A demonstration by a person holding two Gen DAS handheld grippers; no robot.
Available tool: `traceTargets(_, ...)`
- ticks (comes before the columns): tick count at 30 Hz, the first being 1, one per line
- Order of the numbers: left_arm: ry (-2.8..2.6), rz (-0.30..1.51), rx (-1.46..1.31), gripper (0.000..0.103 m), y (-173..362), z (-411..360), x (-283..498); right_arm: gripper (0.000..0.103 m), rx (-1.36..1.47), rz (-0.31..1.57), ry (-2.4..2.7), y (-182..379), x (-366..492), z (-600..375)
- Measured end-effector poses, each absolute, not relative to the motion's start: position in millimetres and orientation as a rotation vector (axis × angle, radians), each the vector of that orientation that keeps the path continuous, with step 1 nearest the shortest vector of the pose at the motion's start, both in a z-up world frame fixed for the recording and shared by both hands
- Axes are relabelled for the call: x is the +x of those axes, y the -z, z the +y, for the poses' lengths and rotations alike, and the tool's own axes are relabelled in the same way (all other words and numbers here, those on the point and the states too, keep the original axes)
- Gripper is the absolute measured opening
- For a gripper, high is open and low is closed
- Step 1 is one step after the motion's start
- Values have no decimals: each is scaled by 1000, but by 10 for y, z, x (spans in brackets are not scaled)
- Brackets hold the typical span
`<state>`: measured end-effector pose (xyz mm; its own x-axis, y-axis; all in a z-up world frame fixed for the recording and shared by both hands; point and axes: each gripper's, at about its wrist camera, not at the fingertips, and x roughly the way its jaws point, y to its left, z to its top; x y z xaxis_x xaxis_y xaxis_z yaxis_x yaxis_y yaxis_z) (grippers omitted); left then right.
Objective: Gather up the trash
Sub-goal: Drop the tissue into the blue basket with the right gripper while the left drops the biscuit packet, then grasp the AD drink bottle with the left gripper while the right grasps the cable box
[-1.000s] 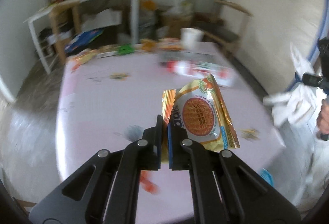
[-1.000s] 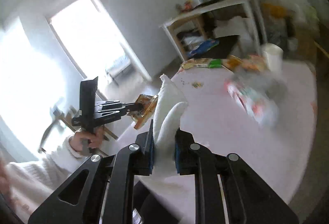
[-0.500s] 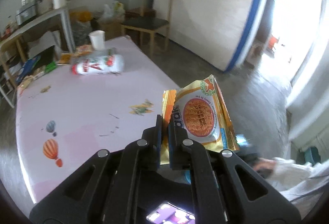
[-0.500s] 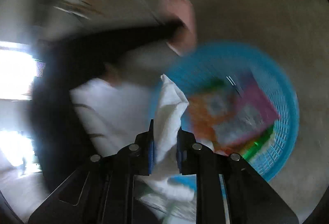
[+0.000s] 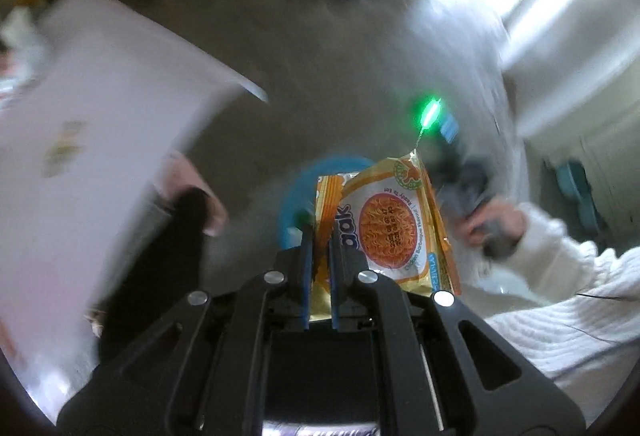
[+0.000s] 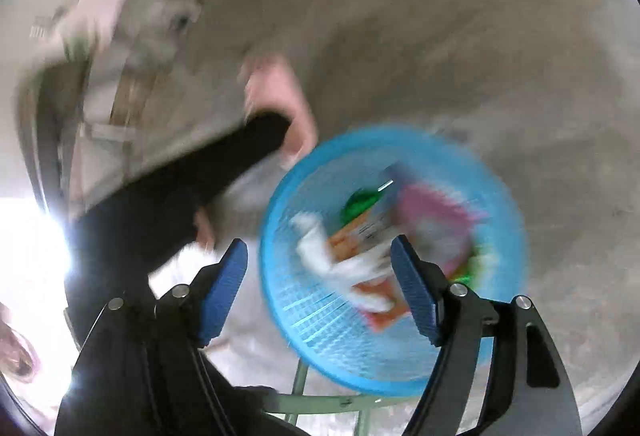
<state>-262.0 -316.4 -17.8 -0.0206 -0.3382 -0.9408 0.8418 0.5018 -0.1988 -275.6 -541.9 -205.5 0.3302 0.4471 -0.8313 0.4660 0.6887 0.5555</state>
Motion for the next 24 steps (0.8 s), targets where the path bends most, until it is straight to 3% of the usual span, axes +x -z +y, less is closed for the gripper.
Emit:
traceTargets(5, 1095, 1417, 768, 9, 1312, -3994, -2807, 75, 839, 1261, 227, 1861, -3093, -6003)
traceTargets(6, 1081, 1421, 820, 13, 1512, -4105, -2838, 75, 841, 1252, 238, 1818, -3157, -6023)
traceTargets(7, 1076, 1453, 855, 23, 1690, -4190, -2864, 75, 847, 1243, 244, 1779, -3194, -6024)
traceTargets(9, 1046, 1531, 896, 28, 1969, -4310, -2899, 75, 855, 1238, 237, 1729, -3227, -6008)
traceTargets(11, 1065, 1493, 905, 28, 1955, -4352, -2963, 75, 840, 1243, 233, 1676, -3214, -5940)
traceTargets(13, 1079, 1438, 888, 43, 1789, -4310, -2981, 75, 819, 1249, 216, 1538, -3254, -5965)
traceTargets(14, 1081, 1417, 871, 45, 1692, -4273, -2957, 75, 804, 1251, 204, 1491, -3211, -5912)
traceTargets(21, 1180, 1248, 449, 46, 4, -3392, -2636, 75, 720, 1163, 28, 861, -2768, -5577)
traceTargets(24, 995, 1092, 331, 64, -655, -2715, -2171, 75, 588, 1100, -63, 420, -2342, -5279)
